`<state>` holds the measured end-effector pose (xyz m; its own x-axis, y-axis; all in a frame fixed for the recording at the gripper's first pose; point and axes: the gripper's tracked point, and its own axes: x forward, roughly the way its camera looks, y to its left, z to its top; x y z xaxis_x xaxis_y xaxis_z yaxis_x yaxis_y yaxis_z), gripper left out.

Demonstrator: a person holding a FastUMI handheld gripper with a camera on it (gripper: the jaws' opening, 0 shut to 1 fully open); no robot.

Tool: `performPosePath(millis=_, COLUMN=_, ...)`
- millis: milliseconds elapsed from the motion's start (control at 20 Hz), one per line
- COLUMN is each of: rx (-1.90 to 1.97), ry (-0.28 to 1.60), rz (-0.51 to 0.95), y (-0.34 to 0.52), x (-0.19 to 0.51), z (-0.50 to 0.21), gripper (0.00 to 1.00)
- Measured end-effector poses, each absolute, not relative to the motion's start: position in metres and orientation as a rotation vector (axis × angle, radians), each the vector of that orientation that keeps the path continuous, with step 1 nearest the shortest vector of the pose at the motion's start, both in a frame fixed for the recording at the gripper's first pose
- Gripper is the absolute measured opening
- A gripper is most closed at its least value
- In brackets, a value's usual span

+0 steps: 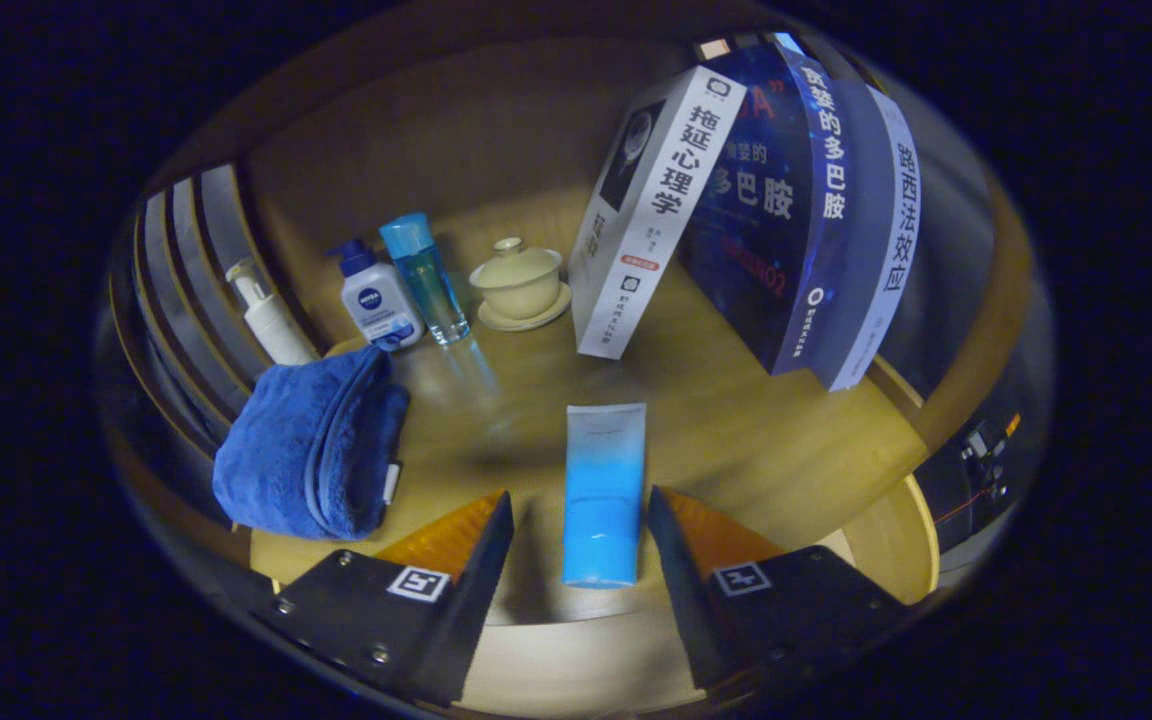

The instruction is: Pull open the drawer, take out the items inside it, and place them on the countertop above the cabinet.

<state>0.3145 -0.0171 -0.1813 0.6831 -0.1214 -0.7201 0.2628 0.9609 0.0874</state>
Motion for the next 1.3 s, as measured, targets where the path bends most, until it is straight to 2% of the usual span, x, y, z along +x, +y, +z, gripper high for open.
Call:
performPosePath(millis=200, rx=0.187, ry=0.648, rz=-0.171, y=-0.005, x=0.307, z=-0.147, gripper=0.90)
performPosePath(millis=600, rx=0.128, ry=0.362, rz=-0.220, y=-0.004, x=0.241, z=-0.060, gripper=0.90)
performPosePath(millis=1300, rx=0.073, ry=0.172, rz=-0.267, y=0.006, x=0.112, z=-0.058, gripper=0.92)
